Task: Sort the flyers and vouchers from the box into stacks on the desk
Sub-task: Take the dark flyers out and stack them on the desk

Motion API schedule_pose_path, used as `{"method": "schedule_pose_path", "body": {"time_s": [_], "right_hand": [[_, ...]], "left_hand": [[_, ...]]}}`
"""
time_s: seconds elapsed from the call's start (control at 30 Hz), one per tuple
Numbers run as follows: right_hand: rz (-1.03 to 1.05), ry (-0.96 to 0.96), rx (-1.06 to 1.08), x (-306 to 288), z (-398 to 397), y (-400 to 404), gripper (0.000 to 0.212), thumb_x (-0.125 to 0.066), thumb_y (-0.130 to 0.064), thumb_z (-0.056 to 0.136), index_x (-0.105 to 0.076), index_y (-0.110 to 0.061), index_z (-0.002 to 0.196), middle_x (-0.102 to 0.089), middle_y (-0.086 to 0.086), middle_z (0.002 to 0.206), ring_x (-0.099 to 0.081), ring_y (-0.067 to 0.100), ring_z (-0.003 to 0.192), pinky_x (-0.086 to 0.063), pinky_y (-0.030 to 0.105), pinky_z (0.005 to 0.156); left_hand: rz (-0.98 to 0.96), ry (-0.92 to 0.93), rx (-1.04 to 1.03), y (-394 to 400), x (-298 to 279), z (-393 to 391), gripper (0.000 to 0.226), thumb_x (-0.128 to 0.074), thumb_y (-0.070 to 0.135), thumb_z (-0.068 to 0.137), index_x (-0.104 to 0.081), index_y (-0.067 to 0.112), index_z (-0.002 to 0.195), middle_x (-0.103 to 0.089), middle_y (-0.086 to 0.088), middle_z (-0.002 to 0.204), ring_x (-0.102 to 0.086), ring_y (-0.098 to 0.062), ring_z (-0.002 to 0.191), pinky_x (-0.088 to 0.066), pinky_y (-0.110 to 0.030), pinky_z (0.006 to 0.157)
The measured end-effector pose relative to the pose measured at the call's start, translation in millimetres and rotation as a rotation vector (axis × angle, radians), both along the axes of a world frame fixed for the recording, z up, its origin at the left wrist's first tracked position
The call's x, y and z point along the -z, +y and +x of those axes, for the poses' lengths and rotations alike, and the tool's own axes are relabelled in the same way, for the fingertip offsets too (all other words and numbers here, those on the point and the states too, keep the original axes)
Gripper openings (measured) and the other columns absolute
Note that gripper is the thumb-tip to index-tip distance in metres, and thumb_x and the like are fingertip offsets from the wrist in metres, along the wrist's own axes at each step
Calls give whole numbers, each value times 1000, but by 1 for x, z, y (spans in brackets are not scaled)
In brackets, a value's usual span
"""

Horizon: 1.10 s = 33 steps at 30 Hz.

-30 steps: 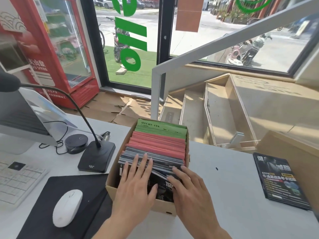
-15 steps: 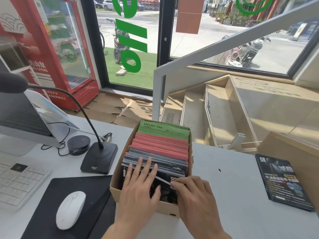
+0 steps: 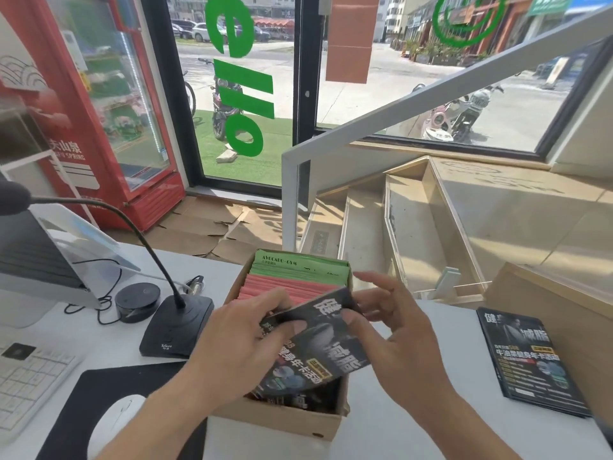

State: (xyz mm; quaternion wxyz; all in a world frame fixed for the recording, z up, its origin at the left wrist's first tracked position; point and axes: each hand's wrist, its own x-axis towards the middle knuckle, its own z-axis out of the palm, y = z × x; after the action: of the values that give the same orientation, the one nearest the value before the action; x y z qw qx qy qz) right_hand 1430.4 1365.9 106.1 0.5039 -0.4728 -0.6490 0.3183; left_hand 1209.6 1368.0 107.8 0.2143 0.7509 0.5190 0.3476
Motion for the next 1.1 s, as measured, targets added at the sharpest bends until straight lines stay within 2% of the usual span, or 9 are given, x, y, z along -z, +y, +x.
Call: {"method": "schedule_pose_path", "body": {"time_s": [0.1,0.23,0.37,0.43,0.53,0.7,0.8,0.9,1.1], "right_hand": [[-173,150,19,-7,29,8,44,-81,-13,81,-64,-36,115,-75,-8,97,-71,15,92,-57,23,70],[-355,440,81,11,69,2,51,-83,-10,78,-59,-26,120,-76,-2,106,-72,20,100,-57,27,74],[-338,491,157,30,107,-4,22,-60,2,95,-58,-11,113,-76,5,102,-71,21,98,-57,30,77],[-261,460,200,36,127,-7,20,-54,6,97,-57,-7,112,-75,4,102,-69,14,95,-56,24,76],[-215,359,232,50,153,-13,24,-51,8,98,-57,-10,114,-73,1,104,-66,12,98,-52,20,83],[-322,277,278,91,181,-27,31,-56,3,99,-60,-21,117,-71,3,112,-64,21,110,-51,38,98],[-407,261,277,107,186,-38,32,-56,0,100,-60,-27,117,-72,-9,113,-63,13,115,-48,35,101],[-421,268,285,112,187,-41,34,-53,1,101,-59,-28,118,-71,-12,116,-62,8,117,-46,33,104],[-490,160,244,131,191,-40,44,-51,-3,102,-54,-36,130,-67,-19,123,-58,2,120,-46,32,104]], "left_hand": [[-162,-406,-22,1,-4,29,3,-64,27,96,-65,25,93,-75,3,89,-70,-16,82,-55,-41,73],[-235,-648,-37,0,9,84,8,-63,32,94,-62,29,87,-72,-4,88,-67,-30,87,-52,-61,85],[-336,-756,26,7,33,140,11,-61,40,97,-61,29,96,-72,-4,97,-66,-33,98,-50,-62,93],[-374,-746,99,10,46,166,9,-57,33,101,-60,29,108,-73,2,107,-66,-24,106,-51,-49,97],[-396,-672,94,12,66,198,14,-50,22,105,-57,29,115,-71,15,106,-63,-2,104,-43,-12,87],[-506,-583,60,3,110,226,29,-49,21,106,-51,43,126,-67,23,118,-59,-1,117,-43,-25,94],[-514,-581,11,-10,118,234,19,-51,18,105,-53,33,115,-70,23,107,-63,-2,105,-44,-15,82],[-478,-520,-17,-16,115,239,23,-52,18,104,-53,38,115,-69,29,105,-61,10,99,-40,-4,75],[-477,-485,-107,-21,126,247,33,-56,10,101,-53,38,117,-69,28,102,-59,15,96,-39,0,72]]}}
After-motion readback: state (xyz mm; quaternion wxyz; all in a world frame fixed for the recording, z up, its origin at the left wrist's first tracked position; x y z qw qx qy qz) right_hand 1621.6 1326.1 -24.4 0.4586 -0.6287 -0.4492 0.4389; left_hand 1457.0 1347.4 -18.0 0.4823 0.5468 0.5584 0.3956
